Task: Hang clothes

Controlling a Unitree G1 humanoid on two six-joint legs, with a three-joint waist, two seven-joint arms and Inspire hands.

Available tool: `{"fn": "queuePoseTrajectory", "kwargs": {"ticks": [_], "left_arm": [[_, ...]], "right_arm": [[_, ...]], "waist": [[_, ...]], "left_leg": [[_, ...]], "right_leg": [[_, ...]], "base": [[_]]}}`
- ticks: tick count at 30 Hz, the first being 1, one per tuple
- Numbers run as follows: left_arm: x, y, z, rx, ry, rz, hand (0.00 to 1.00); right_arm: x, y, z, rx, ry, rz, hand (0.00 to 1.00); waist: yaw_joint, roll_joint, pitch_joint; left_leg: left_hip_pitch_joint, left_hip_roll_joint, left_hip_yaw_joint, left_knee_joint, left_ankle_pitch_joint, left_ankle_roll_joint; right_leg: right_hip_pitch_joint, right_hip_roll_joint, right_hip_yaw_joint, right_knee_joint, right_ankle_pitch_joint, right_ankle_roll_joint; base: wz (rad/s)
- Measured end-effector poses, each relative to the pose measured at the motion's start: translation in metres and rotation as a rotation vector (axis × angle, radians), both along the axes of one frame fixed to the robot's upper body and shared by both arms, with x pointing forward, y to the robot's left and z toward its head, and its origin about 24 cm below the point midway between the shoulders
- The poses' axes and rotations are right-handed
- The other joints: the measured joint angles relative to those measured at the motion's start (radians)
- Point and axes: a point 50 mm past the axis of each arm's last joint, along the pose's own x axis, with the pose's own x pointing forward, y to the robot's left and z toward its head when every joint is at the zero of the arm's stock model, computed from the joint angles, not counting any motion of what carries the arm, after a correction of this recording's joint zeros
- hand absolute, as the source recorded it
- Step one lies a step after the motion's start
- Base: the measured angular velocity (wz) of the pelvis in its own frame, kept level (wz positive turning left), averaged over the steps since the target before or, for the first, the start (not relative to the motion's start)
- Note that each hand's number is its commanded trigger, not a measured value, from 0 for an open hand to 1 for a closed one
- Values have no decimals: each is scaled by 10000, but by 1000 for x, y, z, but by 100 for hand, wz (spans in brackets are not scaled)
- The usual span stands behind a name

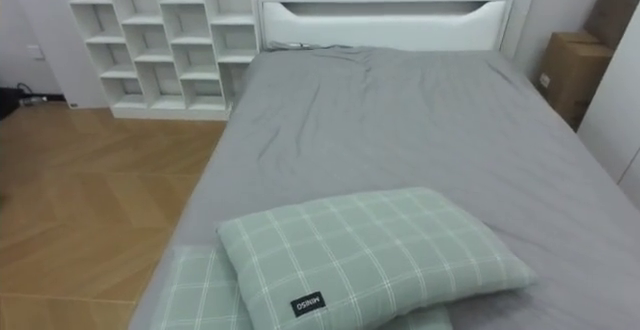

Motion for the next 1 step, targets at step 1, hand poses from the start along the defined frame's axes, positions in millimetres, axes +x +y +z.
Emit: {"fn": "queuePoseTrajectory", "kwargs": {"ticks": [1], "left_arm": [[0,0,0,24,-6,0,0]], "right_arm": [[0,0,0,0,0,12,0]], "waist": [[0,-3,0]], "left_leg": [[-3,0,-1,-1,0,0]], "right_leg": [[-2,0,0,0,0,0]], "base": [[0]]}}
